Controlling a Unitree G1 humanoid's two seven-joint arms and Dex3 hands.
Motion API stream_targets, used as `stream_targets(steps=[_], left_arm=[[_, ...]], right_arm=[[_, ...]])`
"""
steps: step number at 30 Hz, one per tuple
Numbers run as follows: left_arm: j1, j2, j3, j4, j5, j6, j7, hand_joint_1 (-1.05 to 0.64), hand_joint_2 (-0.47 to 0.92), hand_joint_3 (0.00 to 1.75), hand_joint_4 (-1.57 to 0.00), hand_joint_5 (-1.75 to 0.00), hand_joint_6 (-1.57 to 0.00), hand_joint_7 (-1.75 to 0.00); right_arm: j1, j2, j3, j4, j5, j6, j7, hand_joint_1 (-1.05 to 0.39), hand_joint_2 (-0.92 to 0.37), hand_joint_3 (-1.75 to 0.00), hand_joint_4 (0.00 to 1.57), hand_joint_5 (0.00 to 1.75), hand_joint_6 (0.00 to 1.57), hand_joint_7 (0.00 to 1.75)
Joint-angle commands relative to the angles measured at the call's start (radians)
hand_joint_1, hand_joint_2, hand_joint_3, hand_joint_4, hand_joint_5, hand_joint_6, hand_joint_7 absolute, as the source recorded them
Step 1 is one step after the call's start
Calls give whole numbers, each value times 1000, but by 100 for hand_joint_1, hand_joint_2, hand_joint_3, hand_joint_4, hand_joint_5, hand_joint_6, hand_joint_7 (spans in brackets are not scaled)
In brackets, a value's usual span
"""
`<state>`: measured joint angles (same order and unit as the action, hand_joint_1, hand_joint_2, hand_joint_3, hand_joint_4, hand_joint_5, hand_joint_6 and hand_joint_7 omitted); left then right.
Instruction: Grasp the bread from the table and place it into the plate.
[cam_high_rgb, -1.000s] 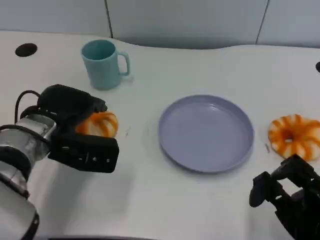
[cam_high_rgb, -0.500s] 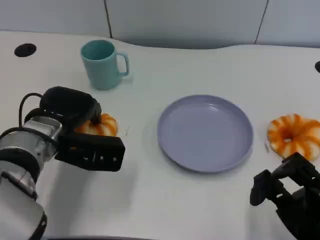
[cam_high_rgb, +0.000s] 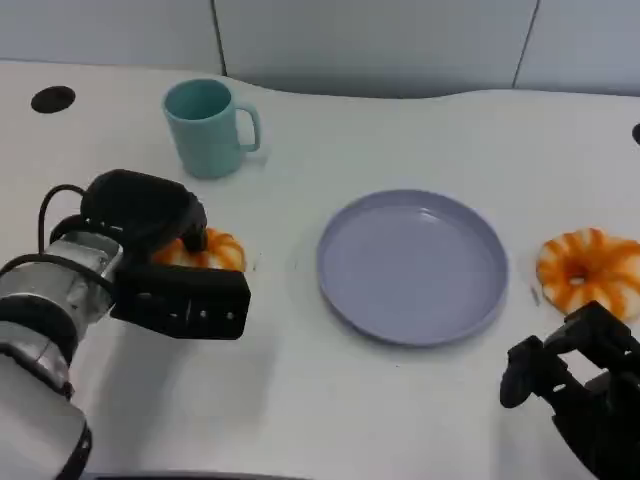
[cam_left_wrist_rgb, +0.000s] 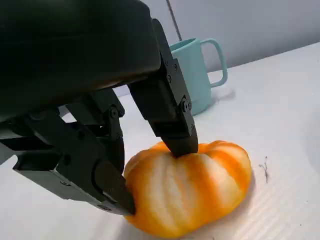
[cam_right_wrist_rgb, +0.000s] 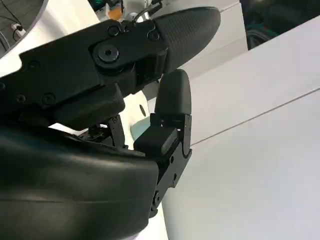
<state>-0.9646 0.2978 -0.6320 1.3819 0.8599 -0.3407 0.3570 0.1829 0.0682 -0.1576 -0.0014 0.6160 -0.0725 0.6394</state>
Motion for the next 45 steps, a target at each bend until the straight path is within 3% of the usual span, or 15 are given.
stream_targets(steps=[1, 3, 4, 6, 8, 11, 13, 17, 20, 26, 45], left_arm=[[-49, 38, 8, -25, -3, -60, 111, 3, 59, 0, -99, -88, -133, -2], [-64, 46, 10, -32, -2, -80, 142, 2, 58, 0, -97, -90, -133, -1], [-76, 52, 11, -39, -2, -94, 164, -5, 60, 1, -97, -103, -135, -2], [-103, 65, 16, -55, -5, -138, 203, -9, 61, 1, -95, -111, -136, -2], [-119, 69, 15, -60, -4, -161, 218, -13, 63, 1, -99, -93, -137, -2], [-133, 70, 13, -64, -6, -185, 226, -15, 64, 1, -101, -85, -137, -2], [-145, 71, 14, -72, -9, -208, 228, -17, 65, 1, -115, -62, -137, -1], [-157, 65, 15, -82, -11, -235, 229, -18, 65, 0, -121, -52, -137, -1], [-172, 57, 16, -95, -14, -264, 228, -16, 60, 0, -136, -27, -139, -1], [-179, 47, 14, -95, -12, -265, 219, -14, 57, 0, -142, -15, -140, -1], [-178, 31, -15, -95, 6, -247, 227, -14, 56, 0, -150, -8, -141, 0]], right_arm=[[-12, -14, -18, 4, 18, -2, 2, -57, -92, -6, 58, 174, 69, 122], [-12, -13, -19, 1, 12, -5, -8, -57, -92, -6, 58, 174, 69, 122], [-12, -12, -21, -2, 8, -6, -16, -57, -92, -6, 58, 174, 69, 123], [-14, -10, -21, -3, 5, -7, -26, -57, -92, -5, 59, 174, 70, 123], [-21, -10, -22, 5, 7, -10, -23, -57, -92, -6, 60, 172, 69, 123], [-24, -10, -21, 6, 5, -11, -23, -57, -92, -6, 61, 172, 69, 123], [-24, -11, -20, 4, 1, -11, -26, -57, -92, -7, 61, 172, 69, 123], [-29, -10, -20, 8, 1, -10, -26, -57, -92, -7, 60, 172, 69, 123], [-36, -7, -20, 15, 2, -9, -27, -58, -92, -5, 62, 170, 70, 122], [-35, -5, -18, 13, 0, -8, -30, -58, -92, -4, 62, 170, 70, 121], [-32, -5, -13, 12, 1, -22, -20, -57, -92, -6, 60, 171, 69, 122]])
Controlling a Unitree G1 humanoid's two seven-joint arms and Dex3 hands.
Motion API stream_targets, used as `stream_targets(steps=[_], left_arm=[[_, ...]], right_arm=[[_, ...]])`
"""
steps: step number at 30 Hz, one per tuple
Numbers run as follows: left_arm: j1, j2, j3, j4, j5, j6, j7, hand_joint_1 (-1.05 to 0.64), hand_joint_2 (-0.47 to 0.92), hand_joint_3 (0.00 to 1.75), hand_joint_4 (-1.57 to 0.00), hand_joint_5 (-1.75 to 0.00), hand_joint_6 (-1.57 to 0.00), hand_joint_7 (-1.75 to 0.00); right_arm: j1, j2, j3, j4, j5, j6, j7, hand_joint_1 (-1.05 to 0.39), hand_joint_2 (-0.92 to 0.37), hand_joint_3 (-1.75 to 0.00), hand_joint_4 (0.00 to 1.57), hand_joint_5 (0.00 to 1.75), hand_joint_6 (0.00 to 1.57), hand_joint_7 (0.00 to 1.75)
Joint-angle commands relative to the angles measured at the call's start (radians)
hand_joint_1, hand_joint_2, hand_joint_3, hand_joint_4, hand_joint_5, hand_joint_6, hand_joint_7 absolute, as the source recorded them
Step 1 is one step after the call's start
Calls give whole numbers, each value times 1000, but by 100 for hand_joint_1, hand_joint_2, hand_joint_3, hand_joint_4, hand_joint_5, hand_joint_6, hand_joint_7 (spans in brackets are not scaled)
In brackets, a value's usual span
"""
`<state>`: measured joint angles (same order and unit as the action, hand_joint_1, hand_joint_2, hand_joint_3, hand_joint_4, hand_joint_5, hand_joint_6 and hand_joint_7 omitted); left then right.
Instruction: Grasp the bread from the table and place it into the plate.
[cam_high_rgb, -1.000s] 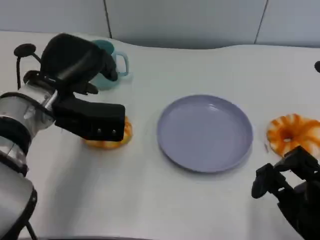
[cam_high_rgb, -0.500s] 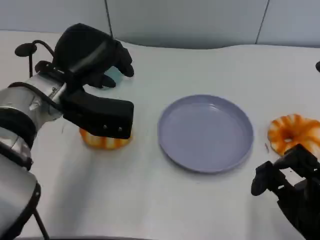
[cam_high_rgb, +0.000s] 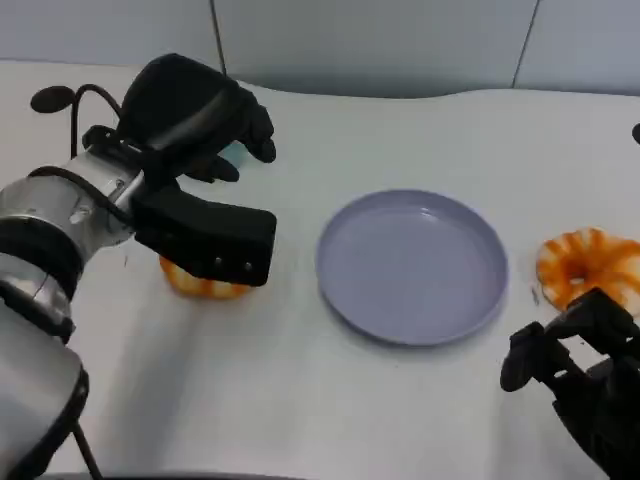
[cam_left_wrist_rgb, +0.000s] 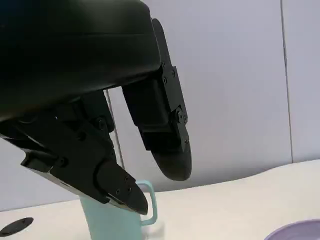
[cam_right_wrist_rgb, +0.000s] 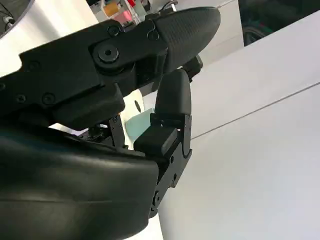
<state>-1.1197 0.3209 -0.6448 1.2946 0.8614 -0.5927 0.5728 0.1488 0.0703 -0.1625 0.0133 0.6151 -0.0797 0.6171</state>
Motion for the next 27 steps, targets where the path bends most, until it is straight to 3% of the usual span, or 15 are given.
stream_targets(steps=[1, 12, 13, 14, 15, 16, 19, 27], left_arm=[[-23, 8, -3, -8, 4, 5, 11, -14, 56, 0, -150, -8, -141, 0], [-23, 8, -3, -8, 4, 5, 12, -14, 56, 0, -151, -5, -141, 0], [-33, 1, 4, 10, -20, 51, -187, -14, 56, 0, -151, -5, -141, 0], [-39, -4, 10, 22, -39, 87, -338, -30, 61, 2, -91, -2, -83, 0], [-43, -6, 14, 26, -53, 113, -445, -36, 63, 2, -69, -1, -63, 0], [-44, -7, 19, 23, -62, 129, -505, -39, 64, 2, -59, -1, -53, 0], [-37, -3, 28, -4, -71, 145, -545, -42, 65, 2, -48, 0, -43, 0], [-26, 4, 37, -41, -83, 166, -588, -42, 66, 1, -47, 0, -42, 0]], right_arm=[[2, -8, -8, -2, 2, -14, 2, -57, -92, -6, 60, 171, 69, 123], [2, -8, -7, -2, 2, -15, 2, -57, -92, -6, 59, 171, 68, 123], [2, -10, -8, -4, 5, -10, 2, -57, -92, -6, 59, 171, 68, 123], [3, -11, -8, -6, 7, -7, 2, -57, -92, -6, 60, 171, 68, 123], [3, -12, -9, -7, 9, -5, 2, -57, -92, -6, 60, 171, 69, 122], [3, -13, -8, -7, 10, -4, 2, -57, -92, -6, 60, 171, 69, 122], [3, -14, -8, -7, 10, -4, 1, -57, -92, -6, 61, 170, 69, 122], [3, -14, -8, -7, 10, -4, 2, -57, -92, -6, 61, 170, 70, 121]])
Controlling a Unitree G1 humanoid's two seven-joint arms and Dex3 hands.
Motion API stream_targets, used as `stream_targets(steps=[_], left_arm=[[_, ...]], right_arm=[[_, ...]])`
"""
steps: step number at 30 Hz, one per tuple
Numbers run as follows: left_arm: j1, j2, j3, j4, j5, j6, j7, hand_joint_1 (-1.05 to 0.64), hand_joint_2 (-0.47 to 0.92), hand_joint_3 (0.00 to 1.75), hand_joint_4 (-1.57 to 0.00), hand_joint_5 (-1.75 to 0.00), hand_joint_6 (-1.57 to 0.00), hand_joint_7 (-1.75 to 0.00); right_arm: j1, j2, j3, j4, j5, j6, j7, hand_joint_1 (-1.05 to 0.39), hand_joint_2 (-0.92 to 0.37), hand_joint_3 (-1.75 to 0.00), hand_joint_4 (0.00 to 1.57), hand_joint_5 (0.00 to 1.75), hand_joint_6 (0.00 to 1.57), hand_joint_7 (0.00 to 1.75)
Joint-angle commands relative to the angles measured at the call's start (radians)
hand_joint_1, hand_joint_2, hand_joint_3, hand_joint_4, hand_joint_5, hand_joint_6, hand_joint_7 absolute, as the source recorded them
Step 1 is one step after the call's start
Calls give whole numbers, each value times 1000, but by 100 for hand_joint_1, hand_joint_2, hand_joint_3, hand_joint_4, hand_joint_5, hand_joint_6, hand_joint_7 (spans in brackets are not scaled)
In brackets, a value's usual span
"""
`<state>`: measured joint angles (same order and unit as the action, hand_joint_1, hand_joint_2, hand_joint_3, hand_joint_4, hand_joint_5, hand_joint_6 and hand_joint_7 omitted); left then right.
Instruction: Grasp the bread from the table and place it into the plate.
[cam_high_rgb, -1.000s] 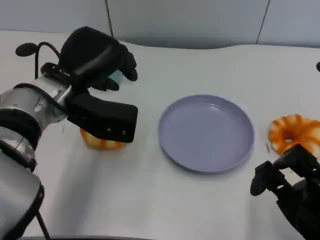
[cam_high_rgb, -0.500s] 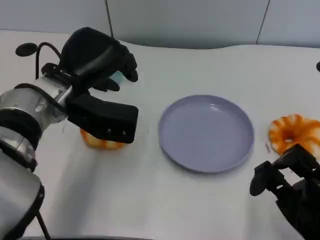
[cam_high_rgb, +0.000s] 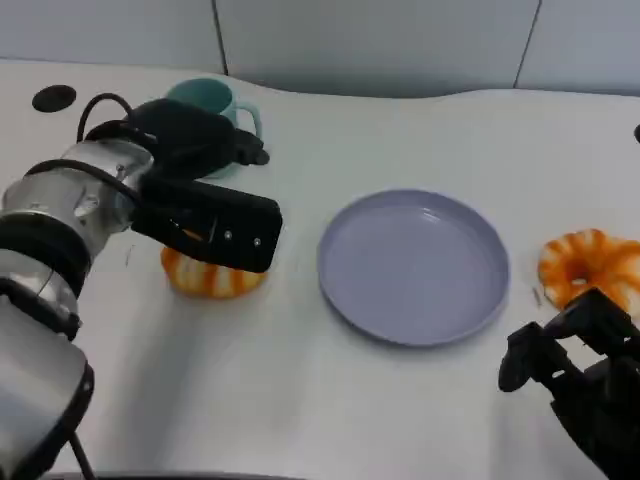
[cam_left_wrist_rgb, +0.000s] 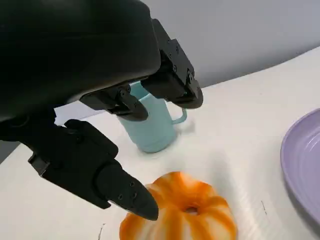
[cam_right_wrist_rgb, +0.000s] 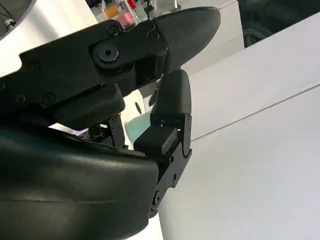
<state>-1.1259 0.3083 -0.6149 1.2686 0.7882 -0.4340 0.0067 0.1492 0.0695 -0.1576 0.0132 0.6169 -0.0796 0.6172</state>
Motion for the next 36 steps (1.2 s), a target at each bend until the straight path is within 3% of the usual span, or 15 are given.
stream_targets(steps=[1, 21, 24, 27, 33, 36], left_arm=[[-19, 17, 7, -16, -11, 7, -22, -42, 66, 1, -47, 0, -42, 0], [-18, 17, 6, -19, -12, 10, -24, -42, 66, 0, -47, 0, -42, 0], [-23, 16, -2, -2, -9, 20, -78, -59, 68, 1, -40, -1, -37, -1], [-24, 16, -1, -3, -9, 23, -89, -63, 68, 1, -39, -1, -36, 0], [-23, 17, 0, -4, -9, 24, -92, -63, 69, 0, -39, -1, -36, 0], [-11, 13, 1, -2, -9, 21, -73, -54, 66, 0, -39, -1, -36, 0]], right_arm=[[3, -13, -13, -7, 8, -4, 1, -57, -92, -6, 61, 170, 70, 121], [3, -13, -13, -7, 8, -4, 2, -57, -92, -6, 61, 169, 70, 120], [9, -10, -9, -13, -2, -11, -4, -57, -92, -6, 62, 170, 71, 120], [10, -10, -9, -13, -3, -11, -5, -57, -92, -6, 61, 171, 71, 121], [10, -10, -8, -14, -3, -11, -5, -57, -92, -6, 61, 171, 70, 121], [17, -12, -7, -20, -2, -9, -3, -57, -92, -7, 60, 172, 70, 122]])
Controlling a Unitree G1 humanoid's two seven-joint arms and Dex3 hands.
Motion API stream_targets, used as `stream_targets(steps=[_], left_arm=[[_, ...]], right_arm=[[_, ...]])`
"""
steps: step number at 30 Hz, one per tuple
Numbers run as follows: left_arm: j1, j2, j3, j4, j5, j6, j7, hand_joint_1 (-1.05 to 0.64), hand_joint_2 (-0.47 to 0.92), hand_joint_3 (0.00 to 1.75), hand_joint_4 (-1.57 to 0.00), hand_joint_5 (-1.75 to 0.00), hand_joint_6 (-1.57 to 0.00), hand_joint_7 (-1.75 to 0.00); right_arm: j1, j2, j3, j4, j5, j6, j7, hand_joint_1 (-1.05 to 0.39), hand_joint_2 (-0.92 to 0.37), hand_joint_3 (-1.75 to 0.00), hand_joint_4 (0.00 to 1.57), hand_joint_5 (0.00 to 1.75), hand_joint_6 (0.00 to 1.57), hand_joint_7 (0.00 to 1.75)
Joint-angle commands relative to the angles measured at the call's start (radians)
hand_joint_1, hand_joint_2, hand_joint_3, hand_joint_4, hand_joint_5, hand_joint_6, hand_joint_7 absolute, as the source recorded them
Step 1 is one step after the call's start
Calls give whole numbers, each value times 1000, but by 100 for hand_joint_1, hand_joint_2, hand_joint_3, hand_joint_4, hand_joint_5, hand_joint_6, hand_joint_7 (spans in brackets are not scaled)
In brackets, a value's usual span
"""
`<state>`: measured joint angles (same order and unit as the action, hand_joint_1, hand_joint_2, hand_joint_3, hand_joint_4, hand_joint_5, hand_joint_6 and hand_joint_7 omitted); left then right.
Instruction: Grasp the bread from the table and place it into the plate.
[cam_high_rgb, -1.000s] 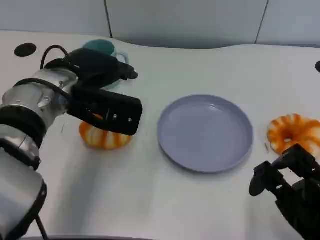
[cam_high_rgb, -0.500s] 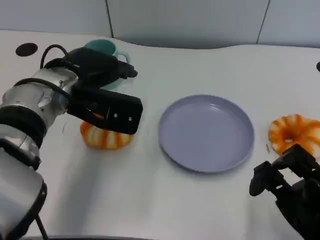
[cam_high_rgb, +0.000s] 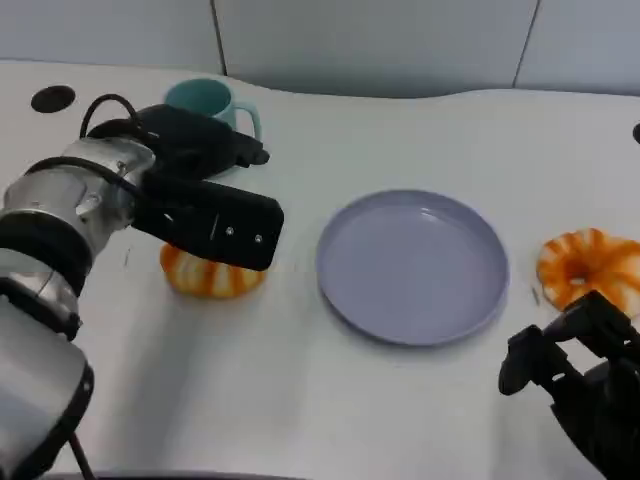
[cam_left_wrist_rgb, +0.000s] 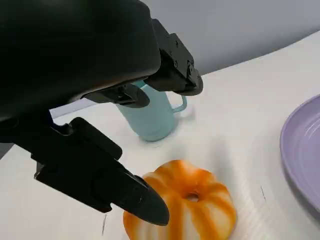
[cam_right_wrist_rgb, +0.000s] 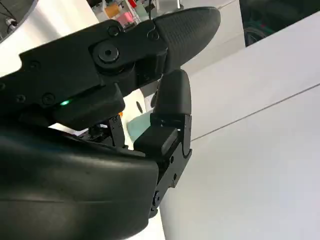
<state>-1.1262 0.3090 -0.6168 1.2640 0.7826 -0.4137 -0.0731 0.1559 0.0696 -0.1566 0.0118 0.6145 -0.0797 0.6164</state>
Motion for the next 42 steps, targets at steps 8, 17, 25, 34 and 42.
stream_targets(steps=[8, 17, 25, 34, 42], left_arm=[[-7, 9, -1, 8, 0, 6, 3, -49, 67, 1, -40, -1, -36, 0], [-7, 7, -2, 9, 0, 8, 4, -49, 67, 0, -40, -1, -36, 0], [-8, 8, -6, 9, 3, 7, 7, -49, 67, 0, -40, -1, -36, 0], [-9, 10, -13, 8, 6, 5, 11, -52, 69, 0, -42, -2, -35, 0], [-8, 9, -12, 10, 4, 4, 11, -53, 70, 1, -42, -2, -36, 0]], right_arm=[[9, -13, -9, -13, 3, -14, 10, -57, -92, -7, 58, 173, 68, 123], [6, -13, -11, -9, 4, -14, 11, -57, -92, -8, 58, 174, 68, 124], [7, -13, -11, -10, 1, -14, 7, -57, -92, -8, 58, 175, 67, 125], [8, -11, -11, -13, -3, -14, 0, -57, -92, -6, 58, 174, 68, 126], [4, -13, -13, -8, 0, -14, 5, -57, -92, -7, 59, 174, 68, 126]])
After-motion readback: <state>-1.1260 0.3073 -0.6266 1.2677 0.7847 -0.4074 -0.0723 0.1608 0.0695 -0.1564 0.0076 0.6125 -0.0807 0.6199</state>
